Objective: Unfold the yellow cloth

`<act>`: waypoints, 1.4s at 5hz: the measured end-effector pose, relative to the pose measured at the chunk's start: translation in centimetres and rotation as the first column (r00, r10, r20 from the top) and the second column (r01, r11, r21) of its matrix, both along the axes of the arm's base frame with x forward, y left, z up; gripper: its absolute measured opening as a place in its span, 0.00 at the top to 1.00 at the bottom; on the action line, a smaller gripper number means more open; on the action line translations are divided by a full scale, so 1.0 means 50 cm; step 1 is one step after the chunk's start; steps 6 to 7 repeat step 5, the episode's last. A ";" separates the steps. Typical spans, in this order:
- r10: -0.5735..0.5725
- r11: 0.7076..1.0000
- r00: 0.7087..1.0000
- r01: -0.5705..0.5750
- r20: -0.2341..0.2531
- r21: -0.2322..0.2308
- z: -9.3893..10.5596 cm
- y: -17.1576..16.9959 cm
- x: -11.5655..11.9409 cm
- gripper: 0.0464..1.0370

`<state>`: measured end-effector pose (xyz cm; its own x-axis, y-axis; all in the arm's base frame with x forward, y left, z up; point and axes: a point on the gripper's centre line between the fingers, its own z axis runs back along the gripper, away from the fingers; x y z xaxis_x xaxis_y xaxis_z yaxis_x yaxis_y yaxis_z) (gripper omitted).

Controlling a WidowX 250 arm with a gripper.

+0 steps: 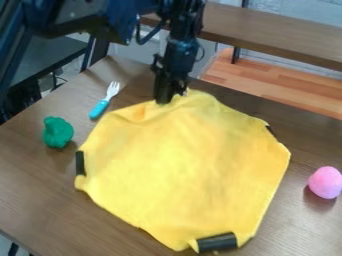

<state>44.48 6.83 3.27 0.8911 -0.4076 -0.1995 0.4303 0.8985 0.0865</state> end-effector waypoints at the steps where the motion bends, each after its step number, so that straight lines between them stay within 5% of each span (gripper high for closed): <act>1: -0.106 0.987 0.993 0.112 -0.058 0.114 0.019 -0.014 0.033 0.82; 2: -0.203 0.954 0.974 0.219 -0.096 0.203 0.015 -0.027 0.050 0.56; 3: -0.229 0.943 0.966 0.250 -0.118 0.218 0.008 -0.021 0.048 0.26; 4: -0.247 0.942 0.956 0.276 -0.161 0.191 -0.031 -0.023 0.027 0.05; 5: -0.277 0.943 0.954 0.293 -0.111 0.160 0.039 -0.027 0.002 0.04; 7: -0.277 0.943 0.954 0.293 -0.111 0.160 0.039 -0.027 0.002 0.04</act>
